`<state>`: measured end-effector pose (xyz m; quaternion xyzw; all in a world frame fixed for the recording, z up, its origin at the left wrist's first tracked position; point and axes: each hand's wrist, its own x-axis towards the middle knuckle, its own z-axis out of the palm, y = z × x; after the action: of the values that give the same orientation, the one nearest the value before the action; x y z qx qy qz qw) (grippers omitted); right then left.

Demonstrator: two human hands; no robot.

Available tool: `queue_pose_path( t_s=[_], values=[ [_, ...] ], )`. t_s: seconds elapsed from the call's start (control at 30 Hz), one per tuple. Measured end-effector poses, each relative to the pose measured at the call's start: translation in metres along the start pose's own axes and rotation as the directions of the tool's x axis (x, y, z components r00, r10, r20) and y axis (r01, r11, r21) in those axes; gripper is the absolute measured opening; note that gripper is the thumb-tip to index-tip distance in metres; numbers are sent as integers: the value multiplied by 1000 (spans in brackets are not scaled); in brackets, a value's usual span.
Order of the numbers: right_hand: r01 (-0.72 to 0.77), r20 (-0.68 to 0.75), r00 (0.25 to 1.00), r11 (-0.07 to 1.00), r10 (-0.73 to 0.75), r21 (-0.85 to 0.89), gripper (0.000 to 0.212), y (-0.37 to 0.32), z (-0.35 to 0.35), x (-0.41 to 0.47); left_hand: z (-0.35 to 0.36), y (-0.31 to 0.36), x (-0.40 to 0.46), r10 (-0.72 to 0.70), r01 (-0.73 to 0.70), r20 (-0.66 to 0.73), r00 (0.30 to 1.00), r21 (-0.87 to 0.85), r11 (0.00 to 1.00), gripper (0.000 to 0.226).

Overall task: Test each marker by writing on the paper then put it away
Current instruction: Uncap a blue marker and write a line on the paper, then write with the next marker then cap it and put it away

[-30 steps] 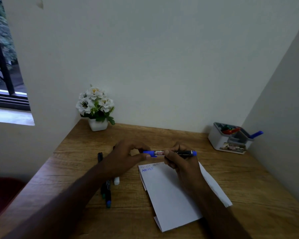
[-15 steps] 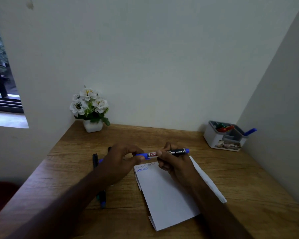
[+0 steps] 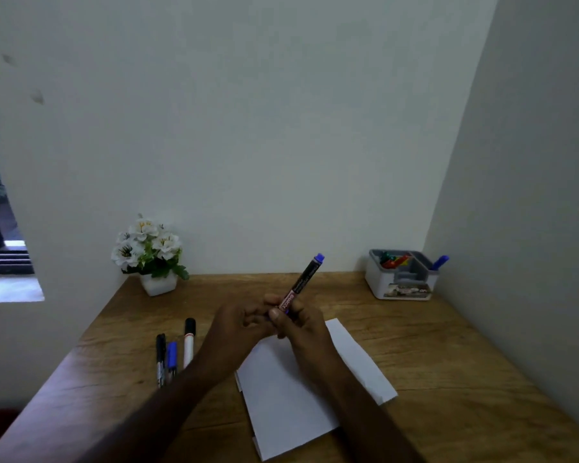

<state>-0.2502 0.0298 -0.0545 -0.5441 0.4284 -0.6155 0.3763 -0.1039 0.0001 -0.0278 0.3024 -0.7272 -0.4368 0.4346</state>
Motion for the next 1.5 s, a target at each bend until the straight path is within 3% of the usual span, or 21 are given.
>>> queue_pose_path(
  t_s=[0.07, 0.17, 0.23, 0.3, 0.43, 0.5, 0.63, 0.77, 1.23, 1.5],
  values=[
    [23, -72, 997, 1000, -24, -18, 20, 0, -8, 2, 10, 5, 11, 15, -15, 18, 1000, 1, 1000, 20],
    [68, -285, 955, 996, -84, -65, 24, -16, -31, 9, 24, 8, 35, -13, 4, 40, 999, 213, 977, 29],
    [83, -357, 924, 984, -135, -156, 31, -35, -59, 13, 35, 10, 53, -21, 8, 30, 999, 365, 931, 34],
    [48, -388, 903, 941, -185, -336, 30, -53, -96, 18, 48, 13, 72, 38, -77, 93, 995, 455, 887, 32],
    [-20, -445, 818, 756, -364, -654, 13, -94, -177, 26, 81, 24, 113, 93, -214, 260, 961, 487, 847, 29],
    [-104, -425, 808, 611, -408, -785, 10, -112, -215, 35, 100, 29, 136, 91, -266, 336, 937, 523, 809, 27],
    [-284, -381, 870, 314, -314, -906, 20, -128, -274, 60, 138, 36, 170, 102, -361, 431, 897, 576, 734, 24],
    [-366, -400, 892, 185, -210, -912, 24, -122, -298, 78, 164, 35, 185, 114, -381, 450, 886, 567, 730, 26],
    [-419, -434, 901, 229, -18, -879, 44, -91, -302, 100, 160, 6, 194, 23, -341, 469, 883, 608, 717, 28],
    [-292, -426, 846, 390, -320, -873, 21, -100, -269, 83, 137, 16, 182, 65, -327, 438, 897, 555, 765, 18]
  ],
)
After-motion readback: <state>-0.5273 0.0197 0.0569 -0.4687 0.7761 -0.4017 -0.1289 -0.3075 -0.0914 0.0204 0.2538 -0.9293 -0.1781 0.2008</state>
